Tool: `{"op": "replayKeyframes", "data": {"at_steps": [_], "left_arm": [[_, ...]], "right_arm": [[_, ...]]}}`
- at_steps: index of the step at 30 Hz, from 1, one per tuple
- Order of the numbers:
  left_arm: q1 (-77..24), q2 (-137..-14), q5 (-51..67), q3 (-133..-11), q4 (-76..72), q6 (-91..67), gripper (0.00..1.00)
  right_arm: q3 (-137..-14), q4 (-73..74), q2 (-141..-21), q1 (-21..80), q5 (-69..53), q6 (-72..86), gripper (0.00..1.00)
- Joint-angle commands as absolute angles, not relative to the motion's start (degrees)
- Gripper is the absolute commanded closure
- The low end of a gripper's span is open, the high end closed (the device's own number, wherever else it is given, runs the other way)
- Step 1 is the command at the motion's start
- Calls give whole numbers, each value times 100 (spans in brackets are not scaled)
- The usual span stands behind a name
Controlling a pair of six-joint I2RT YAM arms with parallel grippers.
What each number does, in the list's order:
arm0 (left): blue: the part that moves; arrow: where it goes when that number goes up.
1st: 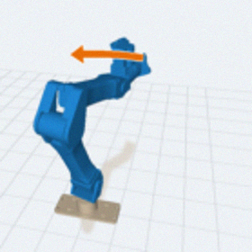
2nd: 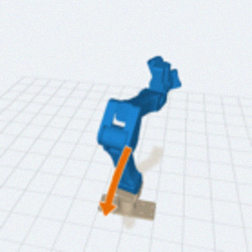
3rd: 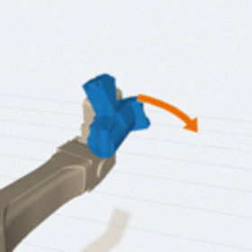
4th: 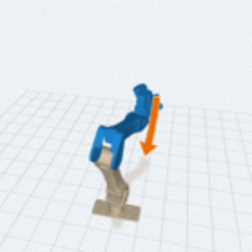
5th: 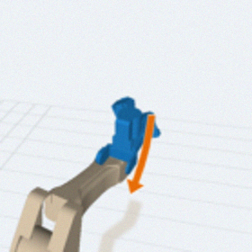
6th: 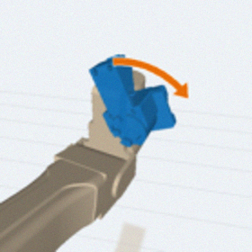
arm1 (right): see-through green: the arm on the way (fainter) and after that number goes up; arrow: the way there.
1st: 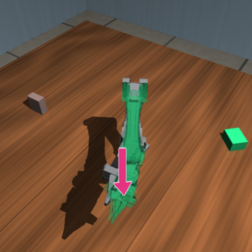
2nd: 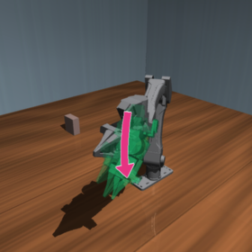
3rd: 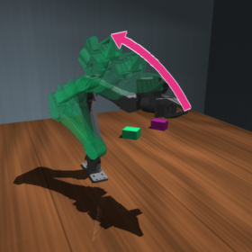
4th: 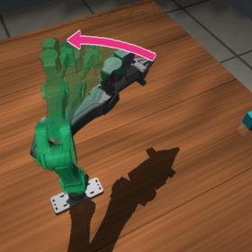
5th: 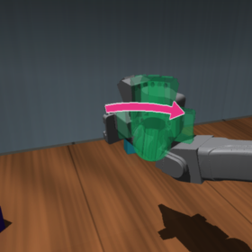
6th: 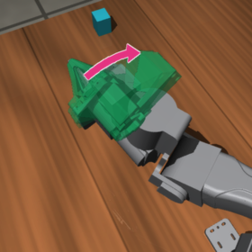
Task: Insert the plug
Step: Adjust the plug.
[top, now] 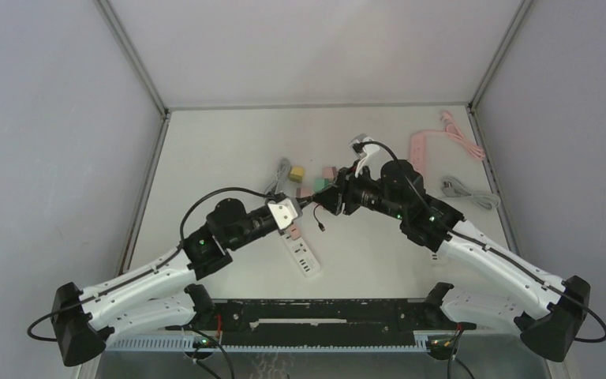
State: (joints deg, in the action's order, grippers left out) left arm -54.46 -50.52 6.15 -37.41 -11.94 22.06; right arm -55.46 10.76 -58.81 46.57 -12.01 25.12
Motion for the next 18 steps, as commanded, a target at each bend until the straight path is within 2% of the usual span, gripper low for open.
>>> {"op": "replayKeyframes", "data": {"at_steps": [1,14,18], "left_arm": [[-5493,-5084,648,-3717,-1538,2284,100],[-5519,-5135,719,-3718,-1626,2294,100],[-5520,-5119,734,-3699,-1626,2279,99]], "right_arm": [[-5803,930,-5910,4700,-1353,2677,54],[-5801,940,-6057,4702,-1371,2735,63],[-5802,906,-6055,4697,-1393,2729,70]]}}
